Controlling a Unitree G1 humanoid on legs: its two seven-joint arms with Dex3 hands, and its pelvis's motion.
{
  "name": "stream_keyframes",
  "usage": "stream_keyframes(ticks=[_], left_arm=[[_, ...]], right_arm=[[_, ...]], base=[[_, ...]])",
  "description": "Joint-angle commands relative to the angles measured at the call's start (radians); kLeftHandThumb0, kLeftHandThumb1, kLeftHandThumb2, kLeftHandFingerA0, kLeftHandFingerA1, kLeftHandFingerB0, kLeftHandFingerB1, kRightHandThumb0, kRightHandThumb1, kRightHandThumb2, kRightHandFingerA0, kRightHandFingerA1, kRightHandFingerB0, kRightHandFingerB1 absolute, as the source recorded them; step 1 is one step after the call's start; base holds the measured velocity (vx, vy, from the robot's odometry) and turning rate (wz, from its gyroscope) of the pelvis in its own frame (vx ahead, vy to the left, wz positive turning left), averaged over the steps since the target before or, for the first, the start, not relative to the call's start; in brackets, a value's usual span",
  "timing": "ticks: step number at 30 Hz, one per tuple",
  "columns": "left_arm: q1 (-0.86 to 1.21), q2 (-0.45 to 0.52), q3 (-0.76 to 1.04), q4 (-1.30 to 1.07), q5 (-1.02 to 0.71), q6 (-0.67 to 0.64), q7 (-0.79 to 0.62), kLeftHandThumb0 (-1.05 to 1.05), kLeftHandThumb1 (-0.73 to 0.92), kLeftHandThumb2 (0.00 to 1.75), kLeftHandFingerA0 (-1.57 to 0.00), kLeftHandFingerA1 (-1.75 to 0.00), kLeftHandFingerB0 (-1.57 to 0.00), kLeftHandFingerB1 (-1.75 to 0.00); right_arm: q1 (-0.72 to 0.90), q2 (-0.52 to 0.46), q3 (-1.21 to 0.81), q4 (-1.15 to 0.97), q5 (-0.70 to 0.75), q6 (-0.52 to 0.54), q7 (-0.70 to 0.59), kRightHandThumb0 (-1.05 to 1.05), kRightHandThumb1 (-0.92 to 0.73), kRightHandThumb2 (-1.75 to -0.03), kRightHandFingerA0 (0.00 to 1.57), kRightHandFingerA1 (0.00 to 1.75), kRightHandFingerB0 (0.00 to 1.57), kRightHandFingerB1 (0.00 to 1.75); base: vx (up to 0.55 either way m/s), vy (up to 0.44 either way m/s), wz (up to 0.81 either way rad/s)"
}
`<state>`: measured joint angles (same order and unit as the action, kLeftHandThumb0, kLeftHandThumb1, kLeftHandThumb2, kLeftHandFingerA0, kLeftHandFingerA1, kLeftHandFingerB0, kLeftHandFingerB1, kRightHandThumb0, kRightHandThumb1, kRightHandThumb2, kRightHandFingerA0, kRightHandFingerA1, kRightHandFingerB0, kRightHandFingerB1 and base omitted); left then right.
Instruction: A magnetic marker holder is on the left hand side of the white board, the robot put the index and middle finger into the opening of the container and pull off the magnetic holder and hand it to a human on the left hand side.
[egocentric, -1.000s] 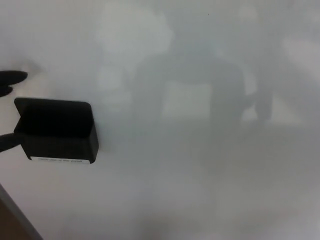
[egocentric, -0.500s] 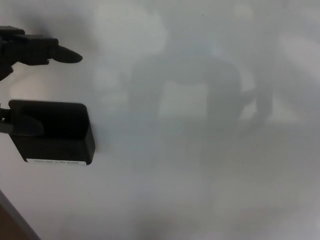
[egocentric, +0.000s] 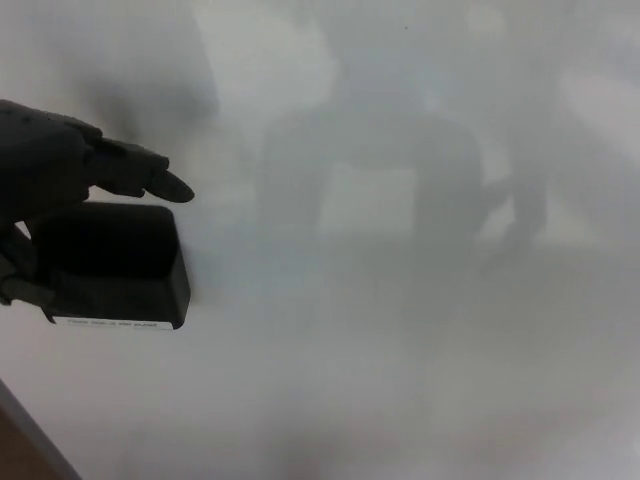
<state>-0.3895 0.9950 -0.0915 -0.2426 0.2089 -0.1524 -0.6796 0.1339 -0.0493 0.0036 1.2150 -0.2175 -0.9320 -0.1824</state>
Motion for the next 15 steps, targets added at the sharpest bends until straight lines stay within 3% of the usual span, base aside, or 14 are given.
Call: stream_keyframes(ticks=[1,15], left_arm=[[-0.108,0.048,-0.080,0.079,0.042,0.134,-0.202,-0.84,0.57,0.58,-0.31,-0.32,-0.29,-0.30],[-0.223,0.038,-0.121,0.194,0.057,0.181,-0.280,-0.83,0.55,0.58,-0.26,-0.31,-0.23,-0.28]], right_arm=[[-0.001,-0.020,0.001,0.005,0.000,-0.023,-0.013,-0.54,-0.77,-0.64,0.64,0.44,0.49,0.36],[0.000,-0.024,0.005,0.007,-0.004,-0.028,-0.020,-0.54,-0.76,-0.64,0.64,0.44,0.49,0.36]], base=[[0.00,0.000,0.00],[0.00,0.000,0.00]])
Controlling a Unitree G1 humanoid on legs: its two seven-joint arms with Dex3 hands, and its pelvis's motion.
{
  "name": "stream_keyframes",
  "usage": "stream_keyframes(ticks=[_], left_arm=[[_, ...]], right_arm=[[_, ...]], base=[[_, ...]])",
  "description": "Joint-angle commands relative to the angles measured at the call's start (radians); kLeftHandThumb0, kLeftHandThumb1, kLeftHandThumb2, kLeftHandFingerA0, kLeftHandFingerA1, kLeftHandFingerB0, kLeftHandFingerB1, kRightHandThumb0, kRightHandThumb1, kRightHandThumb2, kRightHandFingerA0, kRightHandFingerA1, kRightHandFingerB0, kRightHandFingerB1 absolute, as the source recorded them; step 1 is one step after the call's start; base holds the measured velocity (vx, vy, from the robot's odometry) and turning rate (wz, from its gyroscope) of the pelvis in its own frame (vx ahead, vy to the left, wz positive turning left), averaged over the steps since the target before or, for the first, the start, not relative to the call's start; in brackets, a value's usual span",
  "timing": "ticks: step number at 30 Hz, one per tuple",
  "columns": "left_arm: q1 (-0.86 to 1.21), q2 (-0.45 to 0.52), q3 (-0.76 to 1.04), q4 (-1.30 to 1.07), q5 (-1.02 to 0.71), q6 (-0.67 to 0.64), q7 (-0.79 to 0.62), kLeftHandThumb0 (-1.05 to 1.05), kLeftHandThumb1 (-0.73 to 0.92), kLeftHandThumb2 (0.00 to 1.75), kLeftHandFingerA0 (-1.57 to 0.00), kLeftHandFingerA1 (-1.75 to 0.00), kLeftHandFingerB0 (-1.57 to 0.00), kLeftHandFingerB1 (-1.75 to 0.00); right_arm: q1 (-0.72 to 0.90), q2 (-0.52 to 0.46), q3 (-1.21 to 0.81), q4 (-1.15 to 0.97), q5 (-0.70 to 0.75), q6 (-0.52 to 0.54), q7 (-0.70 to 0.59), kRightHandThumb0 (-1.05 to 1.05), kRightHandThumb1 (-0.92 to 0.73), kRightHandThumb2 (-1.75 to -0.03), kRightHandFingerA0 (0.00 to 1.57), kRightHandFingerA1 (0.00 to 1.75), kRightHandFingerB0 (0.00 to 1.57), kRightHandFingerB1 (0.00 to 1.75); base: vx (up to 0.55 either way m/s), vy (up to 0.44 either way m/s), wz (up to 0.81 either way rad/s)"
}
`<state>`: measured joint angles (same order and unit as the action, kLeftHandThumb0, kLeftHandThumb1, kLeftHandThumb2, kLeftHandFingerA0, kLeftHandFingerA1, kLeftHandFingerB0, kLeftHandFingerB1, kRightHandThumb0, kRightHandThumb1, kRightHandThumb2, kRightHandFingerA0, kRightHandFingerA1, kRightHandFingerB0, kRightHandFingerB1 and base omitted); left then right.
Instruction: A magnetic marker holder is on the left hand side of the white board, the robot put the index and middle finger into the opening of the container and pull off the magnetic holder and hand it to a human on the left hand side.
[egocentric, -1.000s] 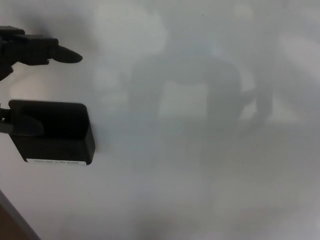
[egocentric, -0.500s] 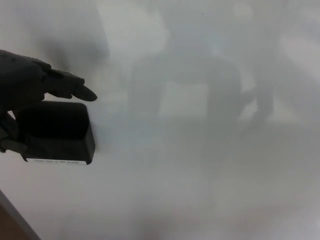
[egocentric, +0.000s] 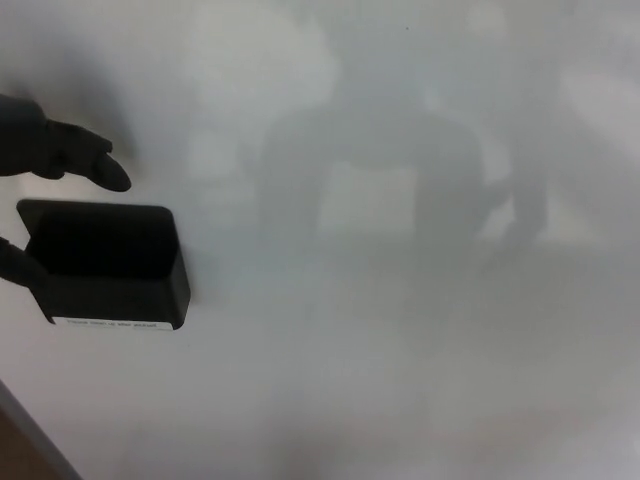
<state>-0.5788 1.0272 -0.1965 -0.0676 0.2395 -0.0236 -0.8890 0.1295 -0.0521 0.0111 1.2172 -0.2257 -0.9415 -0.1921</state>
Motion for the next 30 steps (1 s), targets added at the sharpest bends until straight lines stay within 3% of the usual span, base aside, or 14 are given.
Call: stream_keyframes(ticks=[1,5,12,13,18,19,20,21,23,24,26,27,30], left_arm=[[-0.034,0.001,-0.017,0.013,0.030,0.063,-0.072,-0.84,0.46,0.79,-0.31,-0.41,-0.20,-0.36],[-0.034,-0.001,-0.021,-0.003,0.038,0.073,-0.086,-0.83,0.46,0.78,-0.24,-0.39,-0.19,-0.36],[-0.012,-0.032,-0.003,-0.023,0.024,0.083,-0.073,-0.82,0.45,0.80,-0.33,-0.43,-0.15,-0.35],[-0.010,-0.037,-0.005,-0.024,0.027,0.090,-0.073,-0.80,0.53,0.58,-0.48,-0.37,-0.23,-0.29],[-0.009,-0.048,-0.016,-0.024,0.040,0.106,-0.081,-0.80,0.54,0.58,-0.48,-0.37,-0.23,-0.29],[-0.003,-0.052,-0.022,-0.029,0.053,0.111,-0.077,-0.79,0.54,0.58,-0.69,-0.62,-0.24,-0.29],[-0.001,-0.054,-0.023,-0.031,0.057,0.112,-0.076,-0.79,0.54,0.58,-0.69,-0.62,-0.24,-0.29],[0.003,-0.062,-0.027,-0.031,0.059,0.124,-0.077,-0.79,0.44,0.80,-0.76,-0.78,-0.14,-0.35],[0.010,-0.072,-0.027,-0.038,0.053,0.156,-0.084,-0.78,0.42,0.78,-0.75,-0.82,-0.15,-0.35],[0.014,-0.076,-0.030,-0.044,0.054,0.176,-0.089,-0.79,0.49,0.56,-0.71,-0.65,-0.24,-0.29],[0.015,-0.078,-0.035,-0.049,0.061,0.189,-0.094,-0.79,0.49,0.56,-0.71,-0.65,-0.24,-0.29],[0.023,-0.081,-0.034,-0.044,0.051,0.183,-0.096,-0.80,0.49,0.56,-0.69,-0.56,-0.24,-0.29],[0.025,-0.081,-0.035,-0.044,0.052,0.182,-0.104,-0.80,0.49,0.56,-0.69,-0.60,-0.24,-0.29]], right_arm=[[0.003,-0.020,-0.001,0.006,0.003,-0.017,-0.010,-0.55,-0.77,-0.64,0.64,0.44,0.50,0.37],[0.005,-0.020,0.003,0.007,-0.005,-0.018,-0.021,-0.54,-0.76,-0.64,0.65,0.45,0.50,0.37],[0.001,-0.022,0.005,0.008,-0.001,-0.017,-0.017,-0.54,-0.76,-0.64,0.64,0.45,0.49,0.37],[0.000,-0.025,0.007,0.008,-0.005,-0.021,-0.018,-0.54,-0.76,-0.64,0.63,0.44,0.49,0.37],[-0.002,-0.026,0.012,0.005,-0.009,-0.019,-0.027,-0.54,-0.76,-0.64,0.64,0.45,0.50,0.37],[-0.004,-0.027,0.014,0.004,-0.010,-0.019,-0.029,-0.53,-0.76,-0.64,0.65,0.45,0.50,0.37],[-0.004,-0.027,0.014,0.004,-0.011,-0.019,-0.029,-0.53,-0.76,-0.64,0.65,0.45,0.50,0.37],[-0.006,-0.029,0.017,0.005,-0.013,-0.019,-0.030,-0.54,-0.76,-0.64,0.65,0.45,0.49,0.37],[-0.009,-0.029,0.020,0.006,-0.015,-0.020,-0.031,-0.54,-0.76,-0.64,0.65,0.46,0.49,0.37],[-0.010,-0.029,0.021,0.006,-0.017,-0.019,-0.034,-0.54,-0.76,-0.64,0.65,0.46,0.49,0.36],[-0.011,-0.030,0.024,0.007,-0.018,-0.018,-0.038,-0.54,-0.76,-0.64,0.65,0.46,0.49,0.36],[-0.010,-0.031,0.024,0.006,-0.016,-0.018,-0.034,-0.53,-0.76,-0.64,0.64,0.45,0.48,0.36],[-0.014,-0.032,0.027,0.005,-0.021,-0.015,-0.037,-0.53,-0.76,-0.64,0.64,0.45,0.48,0.36]], base=[[0.00,0.000,0.00],[0.00,0.000,0.00],[0.00,0.000,0.00],[0.00,0.000,0.00],[0.00,0.000,0.00],[0.00,0.000,0.00],[0.00,0.000,0.00],[0.00,0.000,0.00],[0.00,0.000,0.00],[0.00,0.000,0.00],[0.00,0.000,0.00],[0.00,0.000,0.00],[0.00,0.000,0.00]])
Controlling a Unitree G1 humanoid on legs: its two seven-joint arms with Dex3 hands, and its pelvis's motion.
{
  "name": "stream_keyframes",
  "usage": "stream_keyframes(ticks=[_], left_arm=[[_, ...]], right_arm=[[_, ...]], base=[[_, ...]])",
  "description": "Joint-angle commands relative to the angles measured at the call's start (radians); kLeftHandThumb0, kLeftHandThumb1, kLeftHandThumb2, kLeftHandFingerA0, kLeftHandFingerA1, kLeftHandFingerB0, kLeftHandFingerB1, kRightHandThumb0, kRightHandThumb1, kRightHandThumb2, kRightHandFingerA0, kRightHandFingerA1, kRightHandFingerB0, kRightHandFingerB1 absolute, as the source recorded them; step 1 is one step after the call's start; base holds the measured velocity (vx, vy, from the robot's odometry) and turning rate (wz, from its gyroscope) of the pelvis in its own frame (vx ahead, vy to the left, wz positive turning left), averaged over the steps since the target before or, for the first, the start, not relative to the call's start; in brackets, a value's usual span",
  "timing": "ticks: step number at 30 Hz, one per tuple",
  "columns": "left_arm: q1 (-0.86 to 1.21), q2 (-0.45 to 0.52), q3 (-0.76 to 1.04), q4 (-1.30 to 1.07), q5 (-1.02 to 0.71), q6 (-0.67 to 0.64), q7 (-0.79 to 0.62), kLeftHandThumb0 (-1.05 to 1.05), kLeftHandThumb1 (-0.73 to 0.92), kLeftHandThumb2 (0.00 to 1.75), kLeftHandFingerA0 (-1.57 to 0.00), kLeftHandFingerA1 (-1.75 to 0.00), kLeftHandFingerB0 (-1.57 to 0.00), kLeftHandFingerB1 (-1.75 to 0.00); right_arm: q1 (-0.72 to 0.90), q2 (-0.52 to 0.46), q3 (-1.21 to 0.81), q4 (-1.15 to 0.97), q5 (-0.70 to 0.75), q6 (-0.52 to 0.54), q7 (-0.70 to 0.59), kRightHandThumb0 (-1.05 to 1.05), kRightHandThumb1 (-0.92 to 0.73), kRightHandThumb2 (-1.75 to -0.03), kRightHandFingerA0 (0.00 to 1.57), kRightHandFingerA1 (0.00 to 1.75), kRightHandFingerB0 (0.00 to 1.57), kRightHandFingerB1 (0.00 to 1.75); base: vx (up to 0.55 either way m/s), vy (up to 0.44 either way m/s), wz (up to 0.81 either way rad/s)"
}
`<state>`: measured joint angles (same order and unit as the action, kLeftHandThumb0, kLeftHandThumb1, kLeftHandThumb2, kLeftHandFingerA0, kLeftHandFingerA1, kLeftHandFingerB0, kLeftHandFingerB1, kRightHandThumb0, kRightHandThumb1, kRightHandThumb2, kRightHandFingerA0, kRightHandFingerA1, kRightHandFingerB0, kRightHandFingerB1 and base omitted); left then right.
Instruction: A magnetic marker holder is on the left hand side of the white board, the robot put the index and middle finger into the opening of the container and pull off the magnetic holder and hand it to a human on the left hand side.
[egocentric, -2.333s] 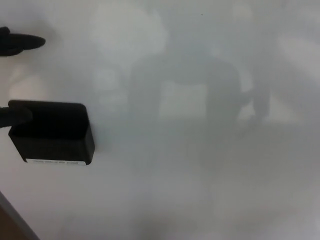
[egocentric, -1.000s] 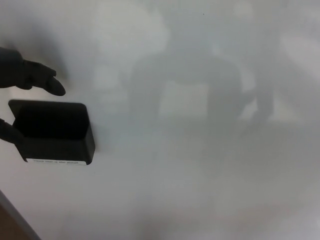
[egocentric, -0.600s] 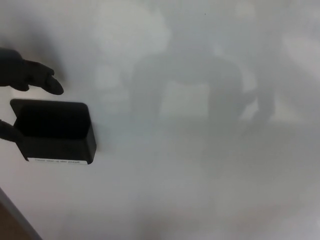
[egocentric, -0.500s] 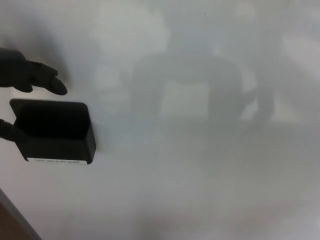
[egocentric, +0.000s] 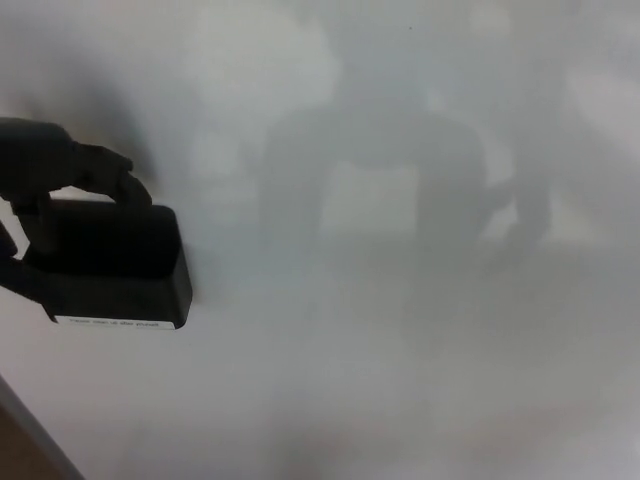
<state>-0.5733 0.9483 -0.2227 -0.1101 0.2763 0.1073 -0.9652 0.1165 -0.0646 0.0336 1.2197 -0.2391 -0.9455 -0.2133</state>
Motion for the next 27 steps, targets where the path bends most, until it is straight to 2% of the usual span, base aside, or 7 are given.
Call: stream_keyframes(ticks=[1,3,10,14,15,17,27], left_arm=[[0.018,-0.007,-0.013,0.011,0.012,0.059,-0.036,-0.77,0.48,0.56,-0.62,-0.50,-0.23,-0.29],[0.019,-0.010,-0.012,0.022,0.006,0.062,-0.040,-0.76,0.41,0.77,-0.66,-0.72,-0.19,-0.36],[0.021,-0.011,-0.018,0.054,0.018,0.048,-0.039,-0.80,0.41,0.78,-0.48,-0.61,-0.19,-0.36],[0.024,-0.017,-0.021,0.072,0.020,0.033,-0.030,-0.79,0.48,0.56,-0.59,-0.70,-0.23,-0.29],[0.022,-0.016,-0.024,0.079,0.019,0.018,-0.035,-0.36,0.13,0.82,-0.01,-0.49,0.00,-0.45],[0.011,-0.010,-0.040,0.079,0.022,0.022,-0.065,-0.84,0.40,0.72,0.00,-0.11,-0.11,-0.25],[-0.013,0.019,-0.085,0.041,0.064,0.102,-0.139,-0.81,0.45,0.87,0.00,0.00,-0.04,-0.06]], right_arm=[[-0.003,-0.018,0.002,0.002,-0.003,-0.013,-0.014,-0.53,-0.75,-0.64,0.64,0.45,0.48,0.36],[-0.006,-0.016,0.000,0.002,0.000,-0.014,-0.011,-0.53,-0.75,-0.63,0.64,0.46,0.48,0.36],[-0.021,-0.013,0.000,-0.001,-0.005,-0.006,-0.016,-0.52,-0.76,-0.63,0.64,0.45,0.48,0.36],[-0.022,-0.016,0.004,0.001,-0.012,-0.003,-0.021,-0.53,-0.76,-0.64,0.64,0.45,0.48,0.36],[-0.020,-0.016,0.005,0.001,-0.013,-0.004,-0.023,-0.54,-0.76,-0.64,0.64,0.45,0.48,0.36],[-0.017,-0.016,0.007,0.001,-0.015,-0.005,-0.025,-0.54,-0.76,-0.64,0.64,0.45,0.47,0.36],[-0.021,-0.013,0.002,0.002,-0.002,-0.006,-0.007,-0.54,-0.75,-0.63,0.63,0.45,0.48,0.36]], base=[[0.00,0.000,0.00],[0.00,0.000,0.00],[0.00,0.000,0.00],[0.00,0.000,0.00],[0.00,0.000,0.00],[0.00,0.000,0.00],[0.00,0.000,0.00]])
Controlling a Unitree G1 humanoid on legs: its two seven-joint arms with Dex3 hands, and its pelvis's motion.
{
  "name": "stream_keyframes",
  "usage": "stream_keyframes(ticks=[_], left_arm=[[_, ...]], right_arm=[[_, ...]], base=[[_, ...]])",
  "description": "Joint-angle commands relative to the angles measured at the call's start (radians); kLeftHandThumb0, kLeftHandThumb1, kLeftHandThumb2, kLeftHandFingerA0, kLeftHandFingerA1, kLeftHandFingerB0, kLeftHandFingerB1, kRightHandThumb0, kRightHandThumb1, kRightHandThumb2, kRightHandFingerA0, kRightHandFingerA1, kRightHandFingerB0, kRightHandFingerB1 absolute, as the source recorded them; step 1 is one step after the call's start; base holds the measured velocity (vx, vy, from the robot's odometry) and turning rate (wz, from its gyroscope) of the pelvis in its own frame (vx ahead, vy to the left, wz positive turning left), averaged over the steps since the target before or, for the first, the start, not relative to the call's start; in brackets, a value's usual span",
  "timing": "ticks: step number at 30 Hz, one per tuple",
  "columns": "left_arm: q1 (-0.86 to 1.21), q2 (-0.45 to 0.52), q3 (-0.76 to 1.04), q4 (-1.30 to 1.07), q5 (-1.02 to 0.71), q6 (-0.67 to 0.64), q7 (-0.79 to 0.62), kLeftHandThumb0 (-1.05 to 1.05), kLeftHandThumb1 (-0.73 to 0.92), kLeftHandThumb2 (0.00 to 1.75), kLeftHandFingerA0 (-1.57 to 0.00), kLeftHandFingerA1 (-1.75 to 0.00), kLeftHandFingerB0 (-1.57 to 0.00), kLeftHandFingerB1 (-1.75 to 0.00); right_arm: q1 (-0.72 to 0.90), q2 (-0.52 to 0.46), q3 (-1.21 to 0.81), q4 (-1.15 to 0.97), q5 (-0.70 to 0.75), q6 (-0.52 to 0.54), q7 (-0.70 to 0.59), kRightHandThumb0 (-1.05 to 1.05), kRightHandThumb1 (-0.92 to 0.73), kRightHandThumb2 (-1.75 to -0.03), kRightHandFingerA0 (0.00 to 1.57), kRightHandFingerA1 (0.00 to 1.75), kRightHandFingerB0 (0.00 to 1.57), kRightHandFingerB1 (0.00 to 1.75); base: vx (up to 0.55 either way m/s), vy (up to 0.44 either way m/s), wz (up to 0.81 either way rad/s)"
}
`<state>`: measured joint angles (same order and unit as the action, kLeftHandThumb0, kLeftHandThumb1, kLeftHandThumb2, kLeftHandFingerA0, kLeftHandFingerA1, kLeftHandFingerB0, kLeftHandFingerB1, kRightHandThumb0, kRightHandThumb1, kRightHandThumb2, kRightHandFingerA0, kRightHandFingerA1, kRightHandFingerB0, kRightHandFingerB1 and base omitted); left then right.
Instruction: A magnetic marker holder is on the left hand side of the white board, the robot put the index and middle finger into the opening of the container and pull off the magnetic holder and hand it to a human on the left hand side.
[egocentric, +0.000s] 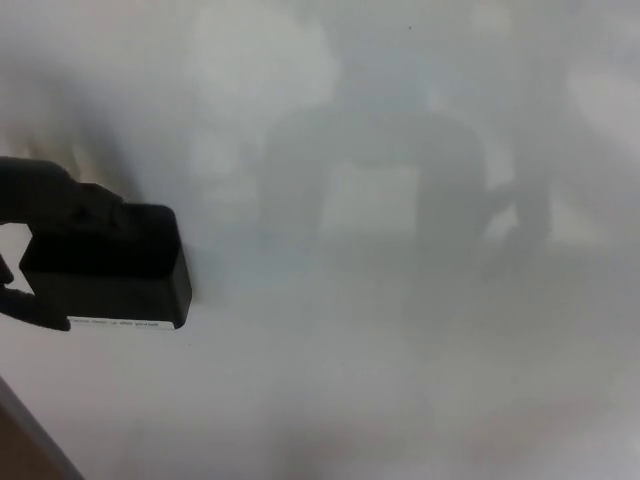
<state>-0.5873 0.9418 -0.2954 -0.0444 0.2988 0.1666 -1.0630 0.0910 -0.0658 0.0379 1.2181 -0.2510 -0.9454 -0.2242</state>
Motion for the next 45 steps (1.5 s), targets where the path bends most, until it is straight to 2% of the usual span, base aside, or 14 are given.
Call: stream_keyframes(ticks=[1,5,19,26,33,37,45], left_arm=[[0.001,0.025,-0.010,-0.025,0.038,0.041,-0.042,-0.82,0.46,0.87,0.00,0.00,-0.05,-0.06],[0.005,0.026,0.000,-0.030,0.031,0.031,-0.041,-0.83,0.47,0.88,0.00,0.00,-0.05,-0.06],[0.010,-0.018,-0.028,-0.026,0.042,0.125,-0.056,-0.78,0.44,0.86,0.00,-0.01,-0.03,-0.07],[-0.011,-0.033,-0.051,-0.017,0.053,0.110,-0.061,-0.80,0.45,0.85,0.00,-0.02,0.00,-0.04],[-0.035,-0.087,-0.073,0.016,0.072,0.166,-0.051,-0.77,0.44,0.83,0.00,-0.03,0.00,-0.06],[-0.049,-0.106,-0.091,0.059,0.085,0.156,-0.041,-0.81,0.46,0.85,0.00,-0.01,0.00,-0.02],[-0.069,-0.155,-0.102,0.146,0.093,0.175,-0.020,-0.75,0.45,0.82,0.00,-0.03,-0.04,-0.05]], right_arm=[[0.003,-0.012,-0.002,0.004,0.010,-0.006,0.004,-0.54,-0.75,-0.63,0.63,0.45,0.48,0.36],[-0.002,-0.015,0.006,0.005,-0.003,0.001,-0.007,-0.54,-0.76,-0.64,0.64,0.44,0.47,0.36],[0.006,-0.018,0.010,0.007,-0.005,-0.006,-0.004,-0.54,-0.76,-0.64,0.63,0.44,0.47,0.36],[0.001,-0.010,0.007,0.006,0.004,-0.006,0.002,-0.55,-0.75,-0.63,0.63,0.45,0.48,0.36],[-0.004,-0.008,0.013,0.007,0.000,-0.005,-0.002,-0.54,-0.75,-0.64,0.65,0.45,0.48,0.36],[-0.004,-0.011,0.018,0.006,-0.003,-0.007,-0.006,-0.54,-0.75,-0.63,0.64,0.45,0.48,0.36],[-0.010,-0.007,0.022,0.007,-0.002,-0.008,-0.010,-0.53,-0.75,-0.63,0.65,0.46,0.48,0.37]], base=[[0.00,0.000,0.00],[0.00,0.000,0.00],[0.00,0.000,0.00],[0.00,0.000,0.00],[0.00,0.000,0.00],[0.00,0.000,0.00],[0.00,0.000,0.00]])
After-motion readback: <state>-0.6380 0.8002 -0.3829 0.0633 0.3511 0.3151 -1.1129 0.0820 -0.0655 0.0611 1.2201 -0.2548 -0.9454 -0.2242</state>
